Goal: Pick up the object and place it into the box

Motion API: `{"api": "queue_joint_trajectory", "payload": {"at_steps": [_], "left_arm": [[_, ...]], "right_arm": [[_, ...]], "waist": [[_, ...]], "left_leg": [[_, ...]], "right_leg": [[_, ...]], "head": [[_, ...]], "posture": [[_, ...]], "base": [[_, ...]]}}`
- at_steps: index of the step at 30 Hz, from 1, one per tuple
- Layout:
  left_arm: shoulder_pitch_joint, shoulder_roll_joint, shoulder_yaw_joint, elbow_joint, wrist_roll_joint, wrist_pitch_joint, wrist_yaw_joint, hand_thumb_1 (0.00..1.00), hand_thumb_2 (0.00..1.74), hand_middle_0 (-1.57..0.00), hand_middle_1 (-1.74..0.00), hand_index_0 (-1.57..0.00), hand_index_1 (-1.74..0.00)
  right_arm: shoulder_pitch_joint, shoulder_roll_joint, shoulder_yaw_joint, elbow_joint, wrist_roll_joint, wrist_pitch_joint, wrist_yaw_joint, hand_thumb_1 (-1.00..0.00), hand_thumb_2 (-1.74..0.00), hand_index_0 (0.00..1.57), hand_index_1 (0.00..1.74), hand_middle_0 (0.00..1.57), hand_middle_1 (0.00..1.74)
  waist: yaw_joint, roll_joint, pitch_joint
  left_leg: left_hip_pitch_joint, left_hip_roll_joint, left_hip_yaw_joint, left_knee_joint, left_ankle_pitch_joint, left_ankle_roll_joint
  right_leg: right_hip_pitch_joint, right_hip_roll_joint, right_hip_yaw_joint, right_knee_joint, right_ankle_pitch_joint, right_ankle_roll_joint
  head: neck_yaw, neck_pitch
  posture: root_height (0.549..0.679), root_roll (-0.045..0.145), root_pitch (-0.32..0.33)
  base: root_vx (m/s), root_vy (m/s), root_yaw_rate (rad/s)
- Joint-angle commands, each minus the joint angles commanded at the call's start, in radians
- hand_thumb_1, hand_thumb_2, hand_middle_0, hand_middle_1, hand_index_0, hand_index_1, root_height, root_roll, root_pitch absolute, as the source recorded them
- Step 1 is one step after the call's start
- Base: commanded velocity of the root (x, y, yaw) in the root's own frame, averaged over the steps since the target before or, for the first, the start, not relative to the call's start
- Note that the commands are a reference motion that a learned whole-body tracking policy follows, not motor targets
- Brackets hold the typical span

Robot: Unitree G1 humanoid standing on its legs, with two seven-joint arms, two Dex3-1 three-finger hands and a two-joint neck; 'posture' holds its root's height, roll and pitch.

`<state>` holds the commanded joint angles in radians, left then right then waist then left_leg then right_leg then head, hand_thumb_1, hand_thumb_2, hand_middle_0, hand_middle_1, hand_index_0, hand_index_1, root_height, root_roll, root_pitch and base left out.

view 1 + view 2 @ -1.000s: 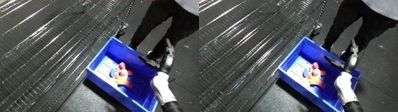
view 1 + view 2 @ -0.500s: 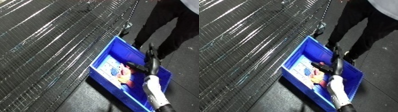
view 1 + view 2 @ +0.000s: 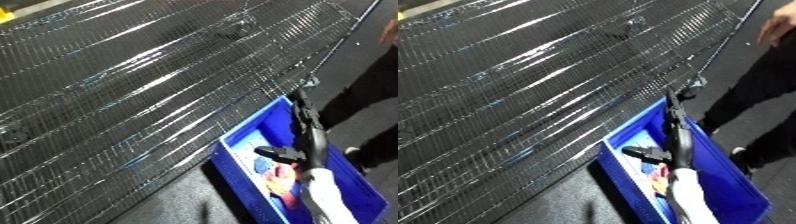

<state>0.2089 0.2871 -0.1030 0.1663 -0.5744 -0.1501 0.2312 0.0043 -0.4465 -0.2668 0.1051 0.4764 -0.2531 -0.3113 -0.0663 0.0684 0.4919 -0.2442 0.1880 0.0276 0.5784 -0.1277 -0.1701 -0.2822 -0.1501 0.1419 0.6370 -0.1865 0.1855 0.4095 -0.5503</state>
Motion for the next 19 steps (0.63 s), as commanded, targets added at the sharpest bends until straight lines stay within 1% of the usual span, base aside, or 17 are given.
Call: {"api": "queue_joint_trajectory", "payload": {"at_steps": [4,5,7,8,10,11,15,19], "left_arm": [[-0.010,-0.005,0.020,0.003,0.025,0.003,0.016,1.00,1.74,-1.57,-1.74,-1.57,-1.74],[-0.013,-0.005,0.024,0.004,0.030,0.004,0.019,1.00,1.74,-1.57,-1.74,-1.57,-1.74],[-0.017,-0.005,0.032,0.005,0.038,0.004,0.023,1.00,1.74,-1.57,-1.74,-1.57,-1.74],[-0.022,-0.004,0.035,0.005,0.042,0.004,0.026,1.00,1.74,-1.57,-1.74,-1.57,-1.74],[-0.030,0.000,0.040,0.005,0.048,0.005,0.030,1.00,1.74,-1.57,-1.74,-1.57,-1.74],[-0.035,0.002,0.042,0.004,0.051,0.006,0.032,1.00,1.74,-1.57,-1.74,-1.57,-1.74],[-0.058,0.008,0.048,0.009,0.058,0.006,0.038,1.00,1.74,-1.57,-1.74,-1.57,-1.74],[-0.081,0.011,0.056,0.013,0.064,0.004,0.044,1.00,1.74,-1.57,-1.74,-1.57,-1.74]], "right_arm": [[-0.013,0.017,0.057,-0.023,-0.040,0.015,0.015,0.00,0.00,0.00,0.00,0.00,0.00],[-0.015,0.022,0.068,-0.029,-0.047,0.017,0.019,0.00,0.00,0.00,0.00,0.00,0.00],[-0.017,0.030,0.087,-0.040,-0.060,0.019,0.026,0.00,0.00,0.00,0.00,0.00,0.00],[-0.019,0.034,0.099,-0.046,-0.069,0.022,0.029,0.00,0.00,0.00,0.00,0.00,0.00],[-0.024,0.038,0.118,-0.055,-0.086,0.027,0.032,0.00,0.00,0.00,0.00,0.00,0.00],[-0.027,0.040,0.127,-0.060,-0.096,0.030,0.033,0.00,0.00,0.00,0.00,0.00,0.00],[-0.042,0.051,0.165,-0.073,-0.132,0.040,0.037,0.00,0.00,0.00,0.00,0.00,0.00],[-0.052,0.056,0.198,-0.079,-0.160,0.047,0.048,0.00,0.00,0.00,0.00,0.00,0.00]], "waist": [[0.026,-0.013,-0.002],[0.032,-0.015,-0.001],[0.044,-0.017,0.001],[0.050,-0.019,0.003],[0.058,-0.020,0.005],[0.062,-0.021,0.007],[0.077,-0.021,0.013],[0.089,-0.022,0.018]], "left_leg": [[-0.005,-0.005,-0.014,0.011,-0.003,0.0041],[-0.006,-0.007,-0.017,0.013,-0.003,0.0050],[-0.009,-0.010,-0.023,0.016,-0.003,0.0064],[-0.011,-0.012,-0.025,0.017,-0.003,0.0068],[-0.013,-0.014,-0.029,0.019,-0.003,0.0074],[-0.014,-0.016,-0.031,0.020,-0.003,0.0077],[-0.018,-0.021,-0.038,0.026,-0.005,0.0092],[-0.018,-0.025,-0.043,0.028,-0.008,0.0112]], "right_leg": [[0.007,-0.0013,-0.008,0.011,-0.005,-0.0019],[0.007,-0.0016,-0.010,0.015,-0.007,-0.0024],[0.009,-0.0022,-0.013,0.022,-0.009,-0.0035],[0.009,-0.0026,-0.014,0.026,-0.011,-0.0037],[0.008,-0.0035,-0.016,0.031,-0.013,-0.0037],[0.007,-0.0041,-0.017,0.034,-0.014,-0.0034],[0.003,-0.0065,-0.020,0.045,-0.018,-0.0020],[0.001,-0.0091,-0.022,0.052,-0.023,0.0001]], "head": [[-0.145,0.035],[-0.201,0.049],[-0.260,0.060],[-0.321,0.063],[-0.347,0.059],[-0.414,0.056],[-0.525,0.036],[-0.570,0.021]], "posture": [[0.632,0.058,-0.209],[0.631,0.058,-0.210],[0.631,0.057,-0.213],[0.631,0.056,-0.214],[0.630,0.056,-0.215],[0.630,0.056,-0.215],[0.629,0.055,-0.218],[0.628,0.055,-0.218]], "base": [[-0.017,-0.001,0.111],[-0.011,-0.001,0.111],[-0.010,0.001,0.107],[-0.013,0.005,0.105],[-0.013,0.011,0.082],[-0.010,0.016,0.085],[-0.007,0.016,0.076],[-0.003,0.016,0.054]]}}
